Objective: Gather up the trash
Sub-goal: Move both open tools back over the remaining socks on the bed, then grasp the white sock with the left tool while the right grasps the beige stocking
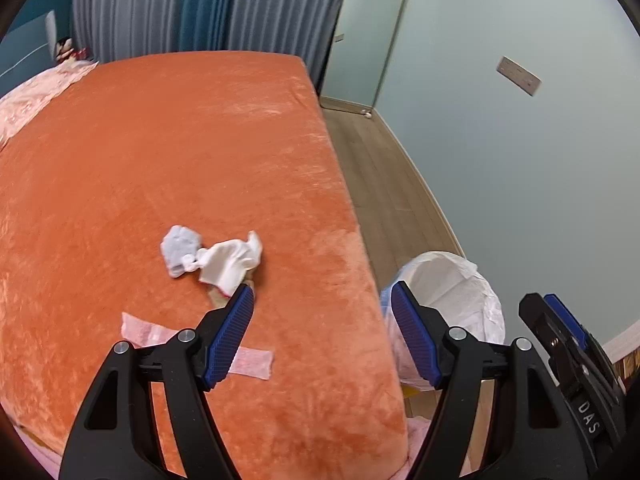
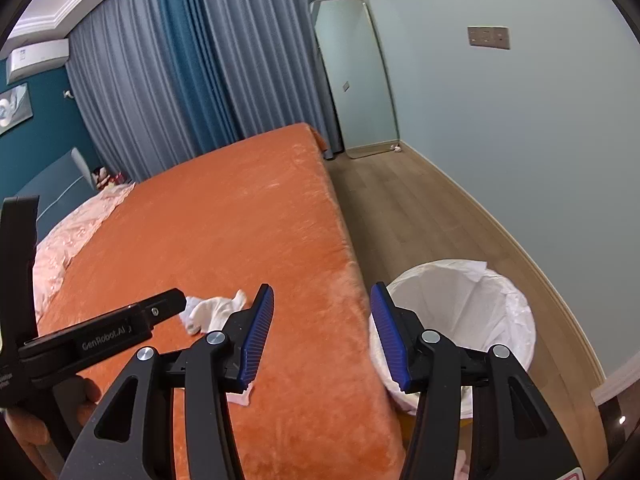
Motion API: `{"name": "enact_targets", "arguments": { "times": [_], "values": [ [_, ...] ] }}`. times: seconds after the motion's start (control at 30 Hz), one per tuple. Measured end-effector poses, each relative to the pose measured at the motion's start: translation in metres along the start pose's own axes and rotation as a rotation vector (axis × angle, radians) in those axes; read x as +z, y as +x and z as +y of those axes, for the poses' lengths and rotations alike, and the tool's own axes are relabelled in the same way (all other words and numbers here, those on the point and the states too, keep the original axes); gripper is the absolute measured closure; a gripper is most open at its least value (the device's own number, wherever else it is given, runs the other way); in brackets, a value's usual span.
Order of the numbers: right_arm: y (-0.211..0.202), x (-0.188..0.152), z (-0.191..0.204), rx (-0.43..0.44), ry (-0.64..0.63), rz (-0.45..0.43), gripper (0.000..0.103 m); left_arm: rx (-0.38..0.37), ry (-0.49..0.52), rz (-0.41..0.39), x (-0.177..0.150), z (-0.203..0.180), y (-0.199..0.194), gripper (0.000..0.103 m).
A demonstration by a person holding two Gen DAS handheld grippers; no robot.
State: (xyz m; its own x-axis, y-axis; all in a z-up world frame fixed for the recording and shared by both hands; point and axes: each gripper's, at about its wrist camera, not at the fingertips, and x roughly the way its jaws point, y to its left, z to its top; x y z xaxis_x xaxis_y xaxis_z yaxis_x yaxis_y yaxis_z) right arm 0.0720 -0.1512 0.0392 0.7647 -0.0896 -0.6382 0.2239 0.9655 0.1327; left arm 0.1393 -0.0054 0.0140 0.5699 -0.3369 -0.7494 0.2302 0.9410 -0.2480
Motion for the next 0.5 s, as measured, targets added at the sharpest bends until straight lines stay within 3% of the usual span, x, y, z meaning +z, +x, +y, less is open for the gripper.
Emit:
{"name": "enact_targets", "arguments": {
  "times": [0.5],
  "values": [
    [0.061, -0.027, 0.058, 0.059, -0.088, 0.126, 0.053, 0.062, -0.044, 0.044, 0.002, 0.087, 0.04, 0.037]
  ]
}}
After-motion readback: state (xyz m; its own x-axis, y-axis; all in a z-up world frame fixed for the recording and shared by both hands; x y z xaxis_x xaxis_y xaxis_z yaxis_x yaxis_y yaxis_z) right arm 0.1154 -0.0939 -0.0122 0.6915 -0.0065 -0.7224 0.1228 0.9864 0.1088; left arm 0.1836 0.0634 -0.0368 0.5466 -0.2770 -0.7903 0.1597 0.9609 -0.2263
